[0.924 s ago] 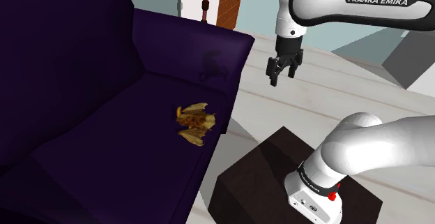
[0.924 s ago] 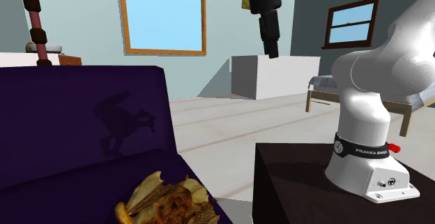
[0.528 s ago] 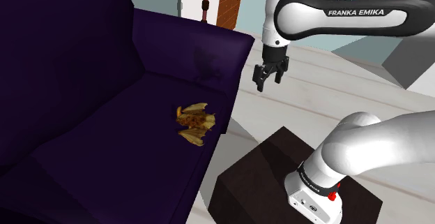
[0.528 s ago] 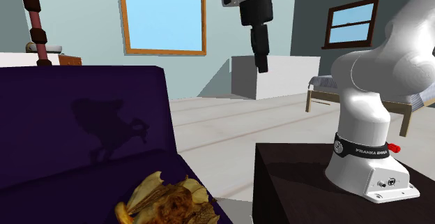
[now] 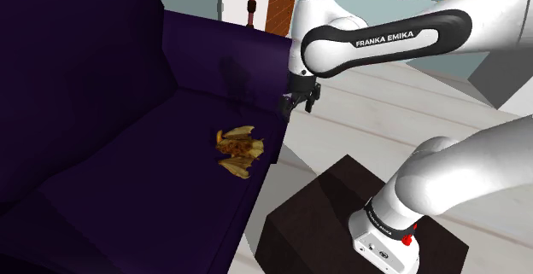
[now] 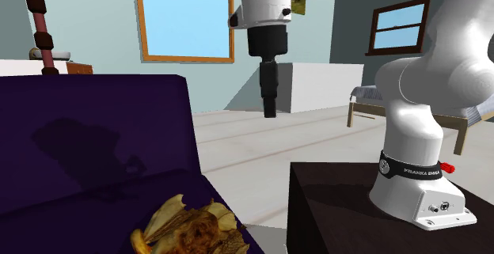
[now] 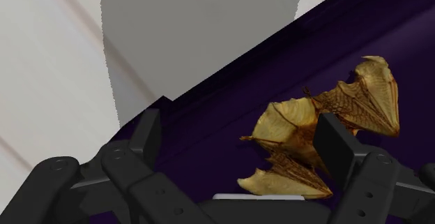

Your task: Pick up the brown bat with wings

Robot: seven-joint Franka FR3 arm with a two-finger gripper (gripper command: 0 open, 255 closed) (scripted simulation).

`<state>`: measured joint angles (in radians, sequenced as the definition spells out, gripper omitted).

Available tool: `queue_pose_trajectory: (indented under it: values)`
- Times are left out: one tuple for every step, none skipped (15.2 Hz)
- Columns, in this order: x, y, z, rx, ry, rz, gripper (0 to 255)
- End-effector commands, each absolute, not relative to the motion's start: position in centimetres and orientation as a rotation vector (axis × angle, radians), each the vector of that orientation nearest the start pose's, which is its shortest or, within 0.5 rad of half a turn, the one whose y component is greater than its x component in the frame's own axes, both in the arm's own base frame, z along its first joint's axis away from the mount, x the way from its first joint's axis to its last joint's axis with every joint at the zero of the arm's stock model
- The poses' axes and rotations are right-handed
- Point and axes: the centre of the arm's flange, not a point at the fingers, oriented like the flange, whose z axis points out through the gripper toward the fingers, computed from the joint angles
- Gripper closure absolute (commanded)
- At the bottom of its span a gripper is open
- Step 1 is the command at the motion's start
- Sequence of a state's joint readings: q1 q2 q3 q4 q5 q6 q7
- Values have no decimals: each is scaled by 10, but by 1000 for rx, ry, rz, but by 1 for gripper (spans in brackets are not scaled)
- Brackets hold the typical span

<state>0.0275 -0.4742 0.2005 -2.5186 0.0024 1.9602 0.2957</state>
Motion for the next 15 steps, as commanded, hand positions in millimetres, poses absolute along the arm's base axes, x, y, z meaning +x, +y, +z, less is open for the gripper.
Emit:
queue_pose_trajectory:
  values:
    - [391, 103, 418, -3242, 145, 68, 0]
    - [398, 110, 411, -3240, 141, 49, 0]
    - [405, 117, 404, -3239, 137, 31, 0]
    - [412, 123, 396, -3238, 133, 13, 0]
    - [419, 130, 389, -3237, 128, -6, 0]
    - [426, 137, 383, -3235, 124, -24, 0]
    - [433, 144, 376, -3234, 120, -42, 0]
    - [440, 151, 369, -3232, 116, -60, 0]
    - [447, 158, 362, -3230, 112, -79, 0]
    - [454, 165, 356, -3228, 108, -97, 0]
    - [461, 172, 349, -3226, 103, -115, 0]
    - [468, 179, 343, -3224, 99, -133, 0]
    - [476, 187, 337, -3222, 95, -151, 0]
    - [483, 194, 330, -3219, 91, -169, 0]
    - [490, 201, 324, -3217, 87, -188, 0]
